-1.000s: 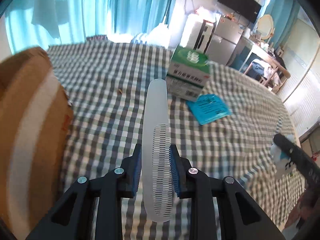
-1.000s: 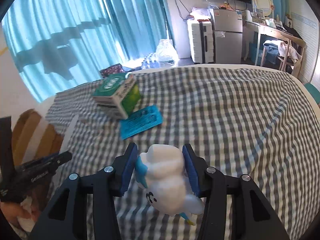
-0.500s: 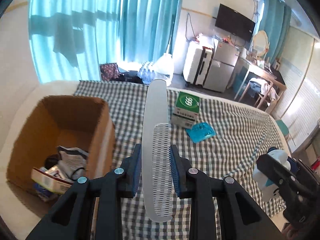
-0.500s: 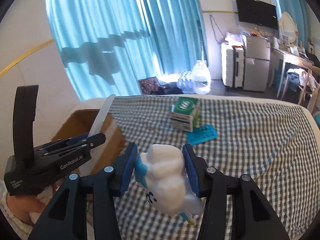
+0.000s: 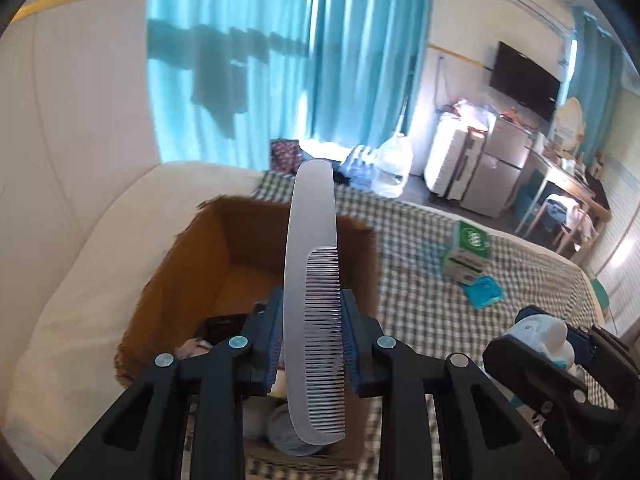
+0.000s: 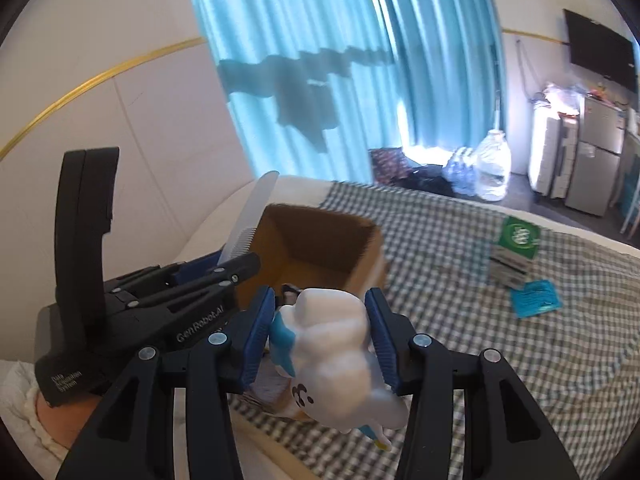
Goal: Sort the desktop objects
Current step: 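Carry the plush toy and comb with both tools over the cardboard box, then open both tools to drop the plush toy and comb into the box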
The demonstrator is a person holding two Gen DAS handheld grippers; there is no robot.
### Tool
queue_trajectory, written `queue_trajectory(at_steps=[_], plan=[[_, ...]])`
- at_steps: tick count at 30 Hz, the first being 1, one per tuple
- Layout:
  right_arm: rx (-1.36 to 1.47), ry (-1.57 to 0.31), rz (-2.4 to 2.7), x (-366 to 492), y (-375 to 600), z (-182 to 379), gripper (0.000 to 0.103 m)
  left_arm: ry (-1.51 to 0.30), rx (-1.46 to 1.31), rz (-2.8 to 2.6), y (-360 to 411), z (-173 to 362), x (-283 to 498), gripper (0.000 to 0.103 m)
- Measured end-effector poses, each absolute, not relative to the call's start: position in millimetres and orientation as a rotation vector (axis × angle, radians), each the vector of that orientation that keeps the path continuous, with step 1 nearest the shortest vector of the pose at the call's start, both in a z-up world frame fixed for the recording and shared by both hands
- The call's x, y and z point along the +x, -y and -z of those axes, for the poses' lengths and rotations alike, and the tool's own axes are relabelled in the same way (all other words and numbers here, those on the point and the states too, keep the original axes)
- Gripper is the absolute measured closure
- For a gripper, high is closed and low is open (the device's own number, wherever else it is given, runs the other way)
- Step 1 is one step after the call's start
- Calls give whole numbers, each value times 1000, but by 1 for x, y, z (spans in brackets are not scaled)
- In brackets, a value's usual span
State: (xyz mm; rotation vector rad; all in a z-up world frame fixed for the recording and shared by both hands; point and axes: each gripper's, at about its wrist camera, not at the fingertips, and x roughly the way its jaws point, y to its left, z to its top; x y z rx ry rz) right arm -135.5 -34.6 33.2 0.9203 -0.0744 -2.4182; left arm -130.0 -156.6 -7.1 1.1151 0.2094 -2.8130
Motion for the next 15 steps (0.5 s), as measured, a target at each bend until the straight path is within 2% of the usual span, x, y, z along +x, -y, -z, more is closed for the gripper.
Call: queue_trajectory(at_steps=[11,12,13,14,15], plan=[[1066,75,2245,-179,113,22,55,-323,1261,2668,228,72,-142,76],[1068,90,2240,-182,115,24,47,-339,1257,2669,231,74,-144,74],[1067,101,2242,-184,117,24,29,-350,1249,2673,231,74,-144,70],[1057,117,2256,-186,116,22,23,-366,1236,2682,231,74,-144,45],[1036,137,2275,-186,113,20,22,-370,1226,2682,231,73,-143,16]])
